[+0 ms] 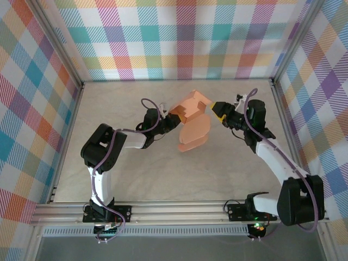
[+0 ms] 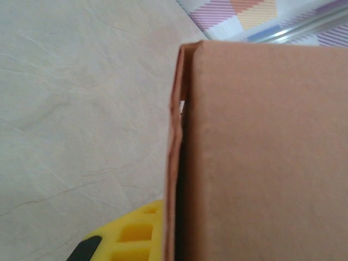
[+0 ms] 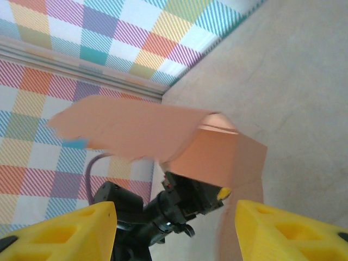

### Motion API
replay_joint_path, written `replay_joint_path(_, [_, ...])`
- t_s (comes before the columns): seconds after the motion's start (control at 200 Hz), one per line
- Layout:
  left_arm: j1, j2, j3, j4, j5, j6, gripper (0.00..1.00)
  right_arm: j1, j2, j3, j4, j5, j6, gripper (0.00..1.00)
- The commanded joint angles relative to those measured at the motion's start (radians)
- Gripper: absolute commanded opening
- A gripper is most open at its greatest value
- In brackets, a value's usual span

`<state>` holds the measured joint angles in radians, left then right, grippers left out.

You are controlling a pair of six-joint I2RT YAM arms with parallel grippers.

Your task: Fold the paper box

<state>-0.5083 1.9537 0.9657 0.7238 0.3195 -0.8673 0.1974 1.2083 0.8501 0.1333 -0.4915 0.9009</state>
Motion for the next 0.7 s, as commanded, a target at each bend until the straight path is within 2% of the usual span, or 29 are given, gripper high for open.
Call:
replay_joint_path(0.0, [0.006,-0.007,0.016,-0.045,-0.107,0.033,0.00,0.075,-0.033,0.136,-0.274,0.186,-0.203,0.61])
replay_joint_path(0.115, [0.002,-0.019,0.011,-0.072,-0.180,0.095,0.00,0.160,0.016,0.275,-0.412,0.300,-0.290,0.62])
replay_joint_path(0.24, [-0.008,-0.040,0.001,-0.103,-0.262,0.153,0.00,0.281,0.078,0.406,-0.481,0.494,-0.384,0.61])
replay_joint_path(0.36, [-0.023,-0.064,-0.004,-0.142,-0.331,0.206,0.00,0.385,0.223,0.607,-0.613,0.635,-0.468,0.61])
replay_joint_path(0.53, [-0.026,-0.086,-0.022,-0.140,-0.361,0.199,0.00,0.473,0.398,0.810,-0.701,0.757,-0.540,0.59])
replay_joint_path(0.695, [-0.025,-0.105,-0.029,-0.142,-0.366,0.196,0.00,0.477,0.525,0.952,-0.777,0.787,-0.548,0.57])
